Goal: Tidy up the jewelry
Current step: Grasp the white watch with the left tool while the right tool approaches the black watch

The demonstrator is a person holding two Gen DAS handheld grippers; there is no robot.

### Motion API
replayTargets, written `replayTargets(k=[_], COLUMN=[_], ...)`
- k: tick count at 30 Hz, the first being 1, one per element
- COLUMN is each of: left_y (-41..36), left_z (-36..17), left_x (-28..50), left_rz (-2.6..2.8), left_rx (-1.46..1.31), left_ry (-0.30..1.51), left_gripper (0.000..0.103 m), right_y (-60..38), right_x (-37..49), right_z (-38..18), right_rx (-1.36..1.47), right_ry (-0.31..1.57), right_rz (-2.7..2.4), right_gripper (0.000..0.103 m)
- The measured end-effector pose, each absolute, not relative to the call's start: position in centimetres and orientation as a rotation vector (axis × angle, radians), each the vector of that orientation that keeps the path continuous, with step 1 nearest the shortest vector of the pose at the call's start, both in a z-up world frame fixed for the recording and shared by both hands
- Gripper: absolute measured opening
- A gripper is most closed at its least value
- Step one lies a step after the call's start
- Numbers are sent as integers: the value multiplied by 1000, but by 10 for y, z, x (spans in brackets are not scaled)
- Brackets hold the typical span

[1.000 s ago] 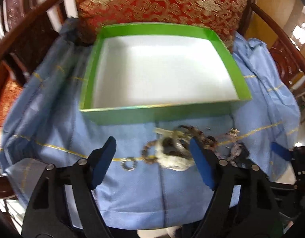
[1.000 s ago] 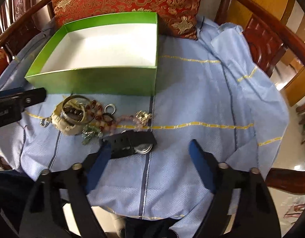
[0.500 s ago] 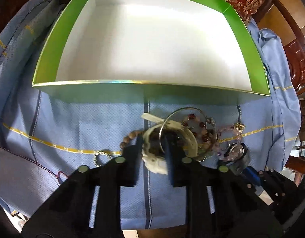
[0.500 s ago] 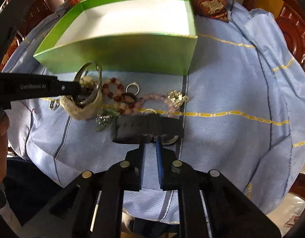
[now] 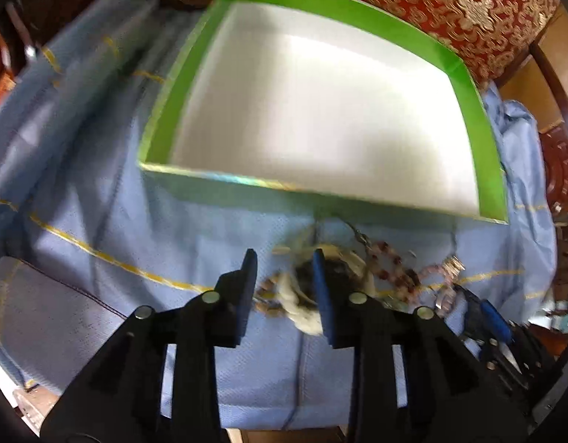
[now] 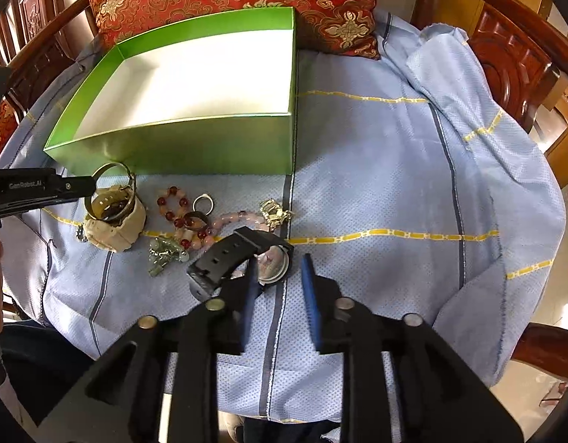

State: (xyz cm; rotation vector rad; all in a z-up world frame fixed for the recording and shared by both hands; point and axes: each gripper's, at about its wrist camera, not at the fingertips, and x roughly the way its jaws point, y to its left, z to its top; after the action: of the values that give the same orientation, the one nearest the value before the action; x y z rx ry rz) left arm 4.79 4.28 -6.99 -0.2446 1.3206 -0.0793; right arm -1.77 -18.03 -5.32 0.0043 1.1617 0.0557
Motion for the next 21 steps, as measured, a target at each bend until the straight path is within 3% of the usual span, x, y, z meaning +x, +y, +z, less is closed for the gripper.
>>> replayTargets(k=[4,8,11,12,13,14,17,21], left_y=[35,25,18,17,15,14,11,-1], left_z=[-64,-61,-65,-64,-64,-64,-65,-85], left_x=[38,29,30,30,30,30,31,34], left_rz=[-198,-277,-274,-287,-276,-249,-232,-190], left_rx=[-271,-249,-223,-229,-218,-194,-161,-78], left_ry=[1335,1337,1344,1345,1345,1343,1343,1383], left_gripper=[30,30,38,47,64,71,75,75], right_y=[-179,-178,-176,-174,-174,-173,-171,-168], right_x=[-16,-16,-15,-15,-15,-16,-16,-15], right_z=[-56,-60,-61,-62,-62,-62,-62,-64], right_rx=[-5,-5,-7,-8,-9,-10,-13,-13], right_ry=[1166,1175,1179,1181,1182,1181,1177,1181], right_rz=[65,58,53,54,55,55,57,60], right_gripper=[28,36,39,43,45,51,57,57])
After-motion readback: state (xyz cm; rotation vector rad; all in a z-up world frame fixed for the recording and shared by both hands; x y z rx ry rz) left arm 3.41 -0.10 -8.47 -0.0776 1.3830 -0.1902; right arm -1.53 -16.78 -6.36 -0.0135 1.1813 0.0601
